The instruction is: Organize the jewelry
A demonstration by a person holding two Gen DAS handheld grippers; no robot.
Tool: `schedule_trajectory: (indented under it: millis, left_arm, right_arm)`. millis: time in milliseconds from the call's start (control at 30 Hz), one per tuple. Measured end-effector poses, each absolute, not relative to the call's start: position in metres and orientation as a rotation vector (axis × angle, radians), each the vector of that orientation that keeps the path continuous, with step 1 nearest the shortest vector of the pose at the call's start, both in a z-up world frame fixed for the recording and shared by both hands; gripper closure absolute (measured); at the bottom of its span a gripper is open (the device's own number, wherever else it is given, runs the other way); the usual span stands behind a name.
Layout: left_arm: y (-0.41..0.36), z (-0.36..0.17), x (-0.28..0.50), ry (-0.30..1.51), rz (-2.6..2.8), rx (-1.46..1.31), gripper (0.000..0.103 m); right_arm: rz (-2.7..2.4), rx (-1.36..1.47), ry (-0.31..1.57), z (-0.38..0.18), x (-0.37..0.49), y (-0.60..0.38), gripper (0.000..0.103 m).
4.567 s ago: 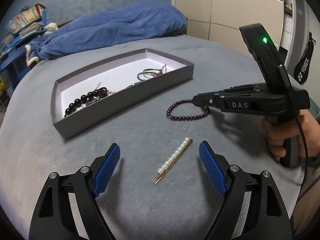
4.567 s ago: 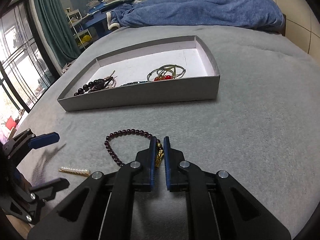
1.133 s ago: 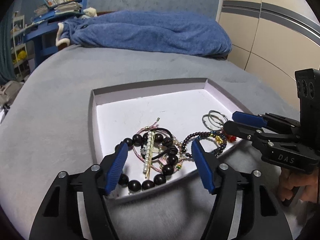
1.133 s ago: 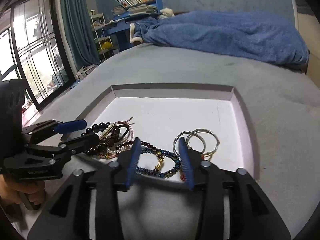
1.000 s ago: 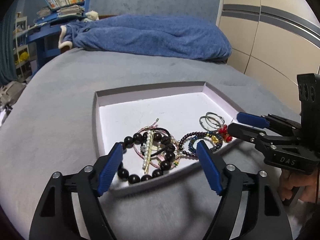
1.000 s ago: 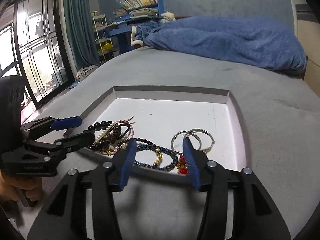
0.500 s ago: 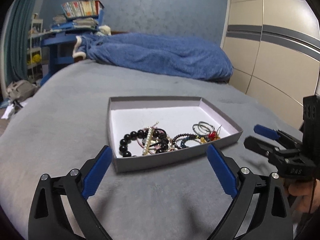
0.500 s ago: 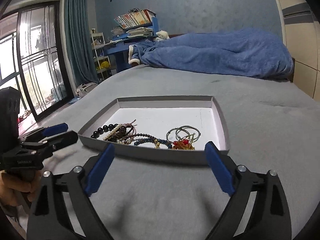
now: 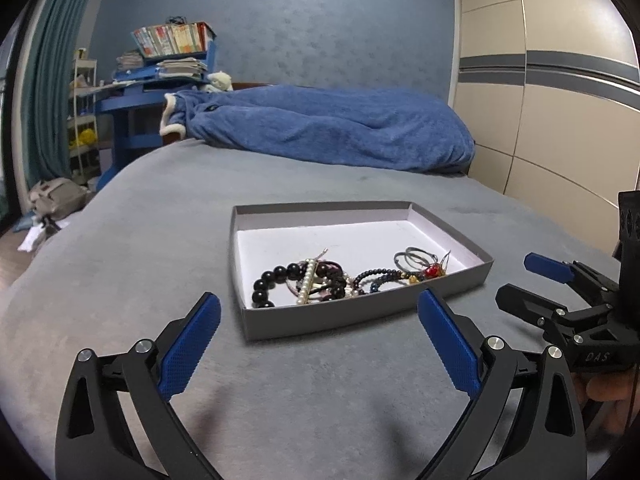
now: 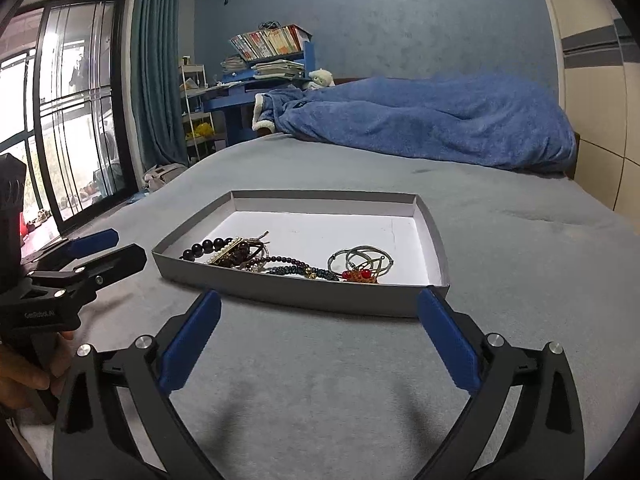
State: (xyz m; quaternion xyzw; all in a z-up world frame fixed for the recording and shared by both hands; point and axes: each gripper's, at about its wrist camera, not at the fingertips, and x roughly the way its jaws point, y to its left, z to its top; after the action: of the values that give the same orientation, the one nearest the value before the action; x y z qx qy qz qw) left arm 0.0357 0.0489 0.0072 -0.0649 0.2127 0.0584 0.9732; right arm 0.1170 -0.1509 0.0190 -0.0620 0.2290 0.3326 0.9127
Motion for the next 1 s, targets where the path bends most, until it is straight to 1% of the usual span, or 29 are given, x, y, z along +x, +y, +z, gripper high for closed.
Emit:
schedule_trajectory:
  millis: [1000]
  left_arm:
    - [0.0529, 0.0040, 0.0392, 0.453, 0.125, -0.139, 0.005]
  right_arm:
    - [0.687, -0.114, 0.476, 0.0189, 0.1160, -0.1550, 0.006]
